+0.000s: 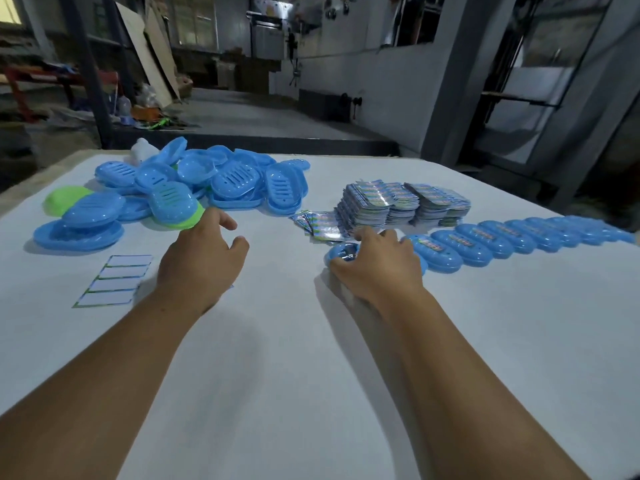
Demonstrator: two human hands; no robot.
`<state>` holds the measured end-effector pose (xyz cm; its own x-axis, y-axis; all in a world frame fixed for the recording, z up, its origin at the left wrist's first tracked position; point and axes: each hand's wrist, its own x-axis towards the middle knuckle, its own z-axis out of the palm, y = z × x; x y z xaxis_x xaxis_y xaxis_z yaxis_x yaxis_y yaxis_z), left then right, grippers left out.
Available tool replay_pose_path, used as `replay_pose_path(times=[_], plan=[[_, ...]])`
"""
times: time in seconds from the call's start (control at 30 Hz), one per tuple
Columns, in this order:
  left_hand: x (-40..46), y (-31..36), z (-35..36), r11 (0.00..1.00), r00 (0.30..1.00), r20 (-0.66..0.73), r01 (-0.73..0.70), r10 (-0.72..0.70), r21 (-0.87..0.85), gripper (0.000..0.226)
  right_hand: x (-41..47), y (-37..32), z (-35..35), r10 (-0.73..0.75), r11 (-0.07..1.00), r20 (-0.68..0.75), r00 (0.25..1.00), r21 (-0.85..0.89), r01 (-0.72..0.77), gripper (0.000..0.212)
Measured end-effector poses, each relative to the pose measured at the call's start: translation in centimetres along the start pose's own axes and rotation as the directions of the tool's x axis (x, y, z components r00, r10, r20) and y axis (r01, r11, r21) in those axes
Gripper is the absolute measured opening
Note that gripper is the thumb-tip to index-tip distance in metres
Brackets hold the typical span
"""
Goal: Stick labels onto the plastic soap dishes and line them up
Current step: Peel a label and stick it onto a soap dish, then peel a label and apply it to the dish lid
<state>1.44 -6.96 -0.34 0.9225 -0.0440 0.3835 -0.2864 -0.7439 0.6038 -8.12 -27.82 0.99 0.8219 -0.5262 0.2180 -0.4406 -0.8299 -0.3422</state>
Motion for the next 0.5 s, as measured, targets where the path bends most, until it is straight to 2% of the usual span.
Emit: replay_pose_path(times=[0.37, 0.5], plan=[[-0.1, -0.3, -0.3, 0.998, 0.998, 0.054, -0.029, 0.031, -0.048, 0.015, 1.3, 1.8, -0.5, 0.051, 0.998, -0.122, 0.991, -0.029, -0.055, 0.043], [0.1, -0.6, -0.3, 0.999, 0.998, 0.063, -0.022, 0.024, -0.032, 0.014, 1.4, 1.4, -0.1, 0.017, 1.000, -0.169, 0.985, 0.004, -0.017, 0.040]])
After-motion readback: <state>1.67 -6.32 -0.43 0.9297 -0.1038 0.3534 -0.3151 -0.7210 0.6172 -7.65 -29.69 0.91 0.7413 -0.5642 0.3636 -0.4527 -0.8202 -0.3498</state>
